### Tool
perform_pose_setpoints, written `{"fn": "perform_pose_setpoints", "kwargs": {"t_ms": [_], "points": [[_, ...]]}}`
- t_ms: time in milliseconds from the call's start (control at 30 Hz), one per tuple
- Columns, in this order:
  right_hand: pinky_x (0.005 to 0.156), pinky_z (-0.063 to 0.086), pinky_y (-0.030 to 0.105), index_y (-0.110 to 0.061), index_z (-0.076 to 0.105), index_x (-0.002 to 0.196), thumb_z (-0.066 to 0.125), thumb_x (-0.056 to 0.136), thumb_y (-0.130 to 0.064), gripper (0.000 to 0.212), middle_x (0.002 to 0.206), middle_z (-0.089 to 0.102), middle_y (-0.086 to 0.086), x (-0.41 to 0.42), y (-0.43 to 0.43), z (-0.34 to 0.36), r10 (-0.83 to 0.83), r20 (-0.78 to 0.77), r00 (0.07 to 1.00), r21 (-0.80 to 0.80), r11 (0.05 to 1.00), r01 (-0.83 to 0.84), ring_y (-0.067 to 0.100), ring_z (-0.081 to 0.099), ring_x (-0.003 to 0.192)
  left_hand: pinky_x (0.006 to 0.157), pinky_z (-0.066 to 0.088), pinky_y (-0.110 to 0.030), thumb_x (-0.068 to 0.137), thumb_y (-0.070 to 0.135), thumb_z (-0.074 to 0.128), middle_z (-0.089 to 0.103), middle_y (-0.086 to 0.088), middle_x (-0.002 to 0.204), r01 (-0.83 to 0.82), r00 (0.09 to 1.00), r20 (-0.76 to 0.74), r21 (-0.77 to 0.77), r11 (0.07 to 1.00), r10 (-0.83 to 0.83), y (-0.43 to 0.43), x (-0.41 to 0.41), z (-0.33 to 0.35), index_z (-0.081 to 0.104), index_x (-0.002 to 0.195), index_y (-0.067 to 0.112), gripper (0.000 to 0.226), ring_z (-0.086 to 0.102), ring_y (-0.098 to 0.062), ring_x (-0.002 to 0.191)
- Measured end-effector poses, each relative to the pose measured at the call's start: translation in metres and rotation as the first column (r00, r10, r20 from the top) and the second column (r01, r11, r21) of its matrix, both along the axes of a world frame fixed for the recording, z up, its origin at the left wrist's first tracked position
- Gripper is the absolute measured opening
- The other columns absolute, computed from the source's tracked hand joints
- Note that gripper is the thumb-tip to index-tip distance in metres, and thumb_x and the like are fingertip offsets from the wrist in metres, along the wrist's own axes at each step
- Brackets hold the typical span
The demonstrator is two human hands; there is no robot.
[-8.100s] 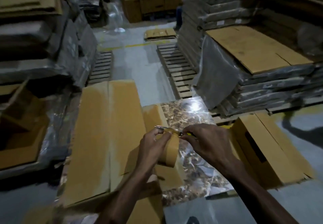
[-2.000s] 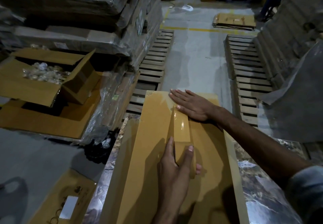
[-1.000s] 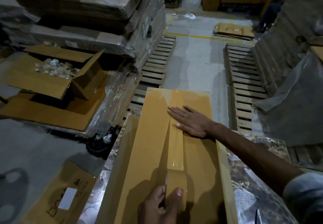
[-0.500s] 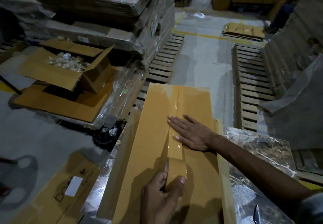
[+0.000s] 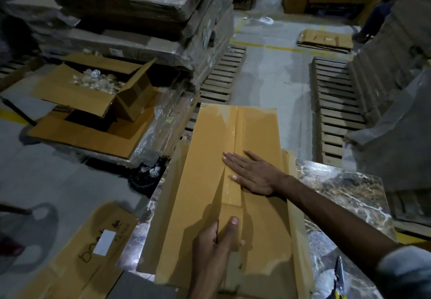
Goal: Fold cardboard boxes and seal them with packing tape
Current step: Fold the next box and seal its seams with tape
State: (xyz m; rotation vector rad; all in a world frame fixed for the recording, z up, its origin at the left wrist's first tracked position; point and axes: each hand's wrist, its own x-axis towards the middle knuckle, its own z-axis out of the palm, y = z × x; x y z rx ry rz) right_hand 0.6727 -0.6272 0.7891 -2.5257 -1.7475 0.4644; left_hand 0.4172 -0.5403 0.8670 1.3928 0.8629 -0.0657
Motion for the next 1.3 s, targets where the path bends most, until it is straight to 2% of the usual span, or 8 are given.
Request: {"fn": "perform_pose_setpoints", "kwargs": {"t_ms": [100,367,500,733,967,1067,1133,1300], "points": [[0.128,-0.007,0.044,-0.027,-0.015,0.163,-0.014,0.098,-0.068,0.077,0.17,-0.018,-0.008,-0.003,0.002,0.003,-0.006,-0.007,1.0,-0.013,1.0,0.006,0.003,-0.016,0.156,0.073,0.056,-0.021,0.096,0.042,0.068,0.08,0.004,0.084,0.036,0.999,-0.019,0.059,0.998,-0.035,0.001,-0.017,0.0,0.079,0.098,0.021,0.024,0.077,-0.012,0.081],[0.129,-0.005,0.045,-0.029,-0.011,0.163,-0.011,0.099,-0.067,0.075,0.171,-0.012,-0.008,-0.026,0.004,0.013,-0.033,0.013,0.999,-0.036,0.999,0.033,0.003,-0.01,0.157,0.096,0.055,-0.029,0.092,0.055,0.068,0.08,0.012,0.084,0.141,0.989,-0.064,0.09,0.986,-0.136,0.005,-0.1,-0.003,0.082,0.096,0.025,0.033,0.074,-0.004,0.092],[0.129,-0.006,0.047,-0.028,-0.011,0.163,-0.012,0.097,-0.07,0.079,0.171,-0.012,-0.006,-0.055,0.002,0.014,-0.08,0.017,0.997,-0.021,0.997,0.08,0.005,-0.01,0.157,0.093,0.057,-0.034,0.071,0.085,0.065,0.08,0.007,0.083,0.146,0.989,-0.031,0.086,0.986,-0.143,0.001,-0.119,-0.007,0.082,0.094,0.023,0.068,0.074,-0.007,0.088],[0.128,-0.008,0.043,-0.027,-0.01,0.164,-0.012,0.098,-0.069,0.078,0.171,-0.015,-0.008,-0.108,-0.007,0.01,-0.112,-0.006,0.994,0.012,0.994,0.112,0.003,-0.014,0.156,0.114,0.044,-0.035,0.055,0.092,0.073,0.066,0.022,0.131,0.146,0.966,0.184,0.195,0.97,-0.183,-0.009,-0.142,-0.025,0.063,0.137,0.03,0.103,0.056,0.003,0.126],[0.128,-0.009,0.04,-0.029,-0.005,0.165,-0.007,0.102,-0.065,0.072,0.171,-0.011,-0.012,-0.151,-0.028,0.004,-0.091,-0.035,0.995,0.046,0.995,0.093,-0.001,-0.013,0.155,0.112,0.048,-0.037,0.07,0.076,0.079,0.069,0.014,0.133,0.067,0.944,0.312,0.144,0.987,-0.109,-0.018,-0.145,-0.031,0.062,0.142,0.023,0.091,0.06,-0.006,0.128],[0.128,-0.009,0.039,-0.029,-0.005,0.165,-0.005,0.104,-0.063,0.07,0.171,-0.011,-0.012,-0.16,-0.033,0.001,-0.091,-0.04,0.995,0.049,0.995,0.093,-0.002,-0.013,0.155,0.093,0.053,-0.02,0.071,0.077,0.075,0.079,0.0,0.11,0.054,0.933,0.346,0.139,0.989,-0.099,-0.022,-0.145,-0.03,0.072,0.122,0.005,0.089,0.07,-0.01,0.108],[0.128,-0.006,0.041,-0.029,-0.005,0.165,-0.005,0.104,-0.063,0.07,0.171,-0.009,-0.012,-0.16,-0.034,0.001,-0.098,-0.046,0.994,0.058,0.993,0.101,-0.002,-0.012,0.155,0.081,0.05,-0.013,0.076,0.065,0.072,0.08,-0.002,0.098,0.066,0.94,0.322,0.154,0.986,-0.114,-0.021,-0.147,-0.029,0.075,0.108,0.003,0.07,0.073,-0.011,0.097],[0.129,-0.003,0.042,-0.029,-0.002,0.165,-0.009,0.101,-0.066,0.074,0.172,-0.005,-0.011,-0.161,-0.033,0.002,-0.102,-0.059,0.993,0.065,0.992,0.106,-0.002,-0.009,0.155,0.087,0.057,-0.032,0.089,0.04,0.076,0.08,-0.003,0.093,0.096,0.964,0.243,0.076,0.992,-0.112,-0.019,-0.149,-0.019,0.078,0.098,0.015,0.027,0.075,-0.018,0.094]]}}
